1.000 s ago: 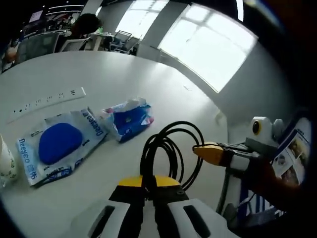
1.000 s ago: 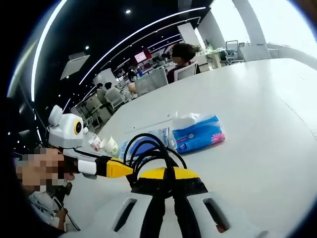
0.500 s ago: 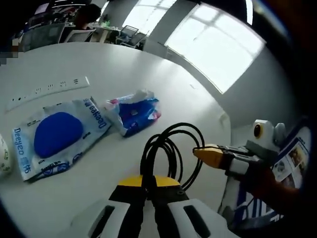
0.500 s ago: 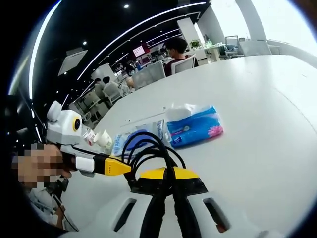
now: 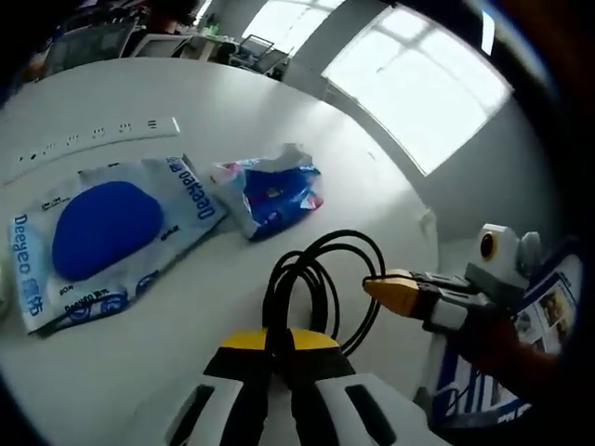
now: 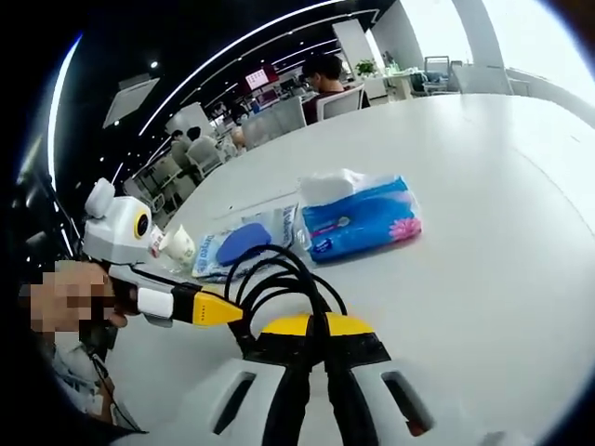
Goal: Arrange the tabletop items into an orderly group along one side of the table until the central work area is clear of visible clutter.
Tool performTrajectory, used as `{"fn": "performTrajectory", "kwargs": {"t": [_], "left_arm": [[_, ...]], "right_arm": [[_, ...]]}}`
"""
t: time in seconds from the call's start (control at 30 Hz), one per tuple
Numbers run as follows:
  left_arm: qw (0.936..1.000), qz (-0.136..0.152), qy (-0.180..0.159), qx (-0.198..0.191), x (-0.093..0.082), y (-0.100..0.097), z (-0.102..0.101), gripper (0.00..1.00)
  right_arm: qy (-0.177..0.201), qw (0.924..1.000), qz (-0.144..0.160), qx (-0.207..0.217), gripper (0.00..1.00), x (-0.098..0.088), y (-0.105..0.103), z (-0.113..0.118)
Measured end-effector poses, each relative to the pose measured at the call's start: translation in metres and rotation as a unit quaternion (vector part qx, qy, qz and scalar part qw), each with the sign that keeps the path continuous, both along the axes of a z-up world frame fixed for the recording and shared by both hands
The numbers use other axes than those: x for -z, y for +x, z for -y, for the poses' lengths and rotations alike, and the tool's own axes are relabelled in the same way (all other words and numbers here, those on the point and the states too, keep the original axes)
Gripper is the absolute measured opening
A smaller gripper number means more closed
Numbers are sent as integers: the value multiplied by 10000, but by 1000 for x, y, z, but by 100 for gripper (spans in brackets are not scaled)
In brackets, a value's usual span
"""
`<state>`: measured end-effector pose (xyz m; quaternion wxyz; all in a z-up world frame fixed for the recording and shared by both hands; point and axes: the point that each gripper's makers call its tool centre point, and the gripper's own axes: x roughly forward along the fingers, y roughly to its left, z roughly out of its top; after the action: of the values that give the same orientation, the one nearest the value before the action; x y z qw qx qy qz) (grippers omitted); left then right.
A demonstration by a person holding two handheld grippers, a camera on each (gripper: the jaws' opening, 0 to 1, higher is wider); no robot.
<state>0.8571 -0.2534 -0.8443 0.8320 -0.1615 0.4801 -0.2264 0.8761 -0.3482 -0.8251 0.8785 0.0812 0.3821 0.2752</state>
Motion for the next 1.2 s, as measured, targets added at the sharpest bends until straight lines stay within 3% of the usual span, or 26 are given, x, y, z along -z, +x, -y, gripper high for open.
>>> {"fn": "performTrajectory", "kwargs": {"t": [0.33,0.7,1.07,1.2], "left_arm": [[9999,-82,134,-8,12,3,-4,5],[9984,259,441,227,18,13,-11,5],[9970,431,557,308,17,13,-14,6],[9959,585,596,343,12,12,-14,7]], "right_arm": [[-322,9994,-108,-104,0,24,8,-2],[-726,9962,-211,-438,3,51,17,-8],[-690,9959,-115,-581,4,49,18,-9],[-687,9949,-77,-740,9,48,12,-11]]}}
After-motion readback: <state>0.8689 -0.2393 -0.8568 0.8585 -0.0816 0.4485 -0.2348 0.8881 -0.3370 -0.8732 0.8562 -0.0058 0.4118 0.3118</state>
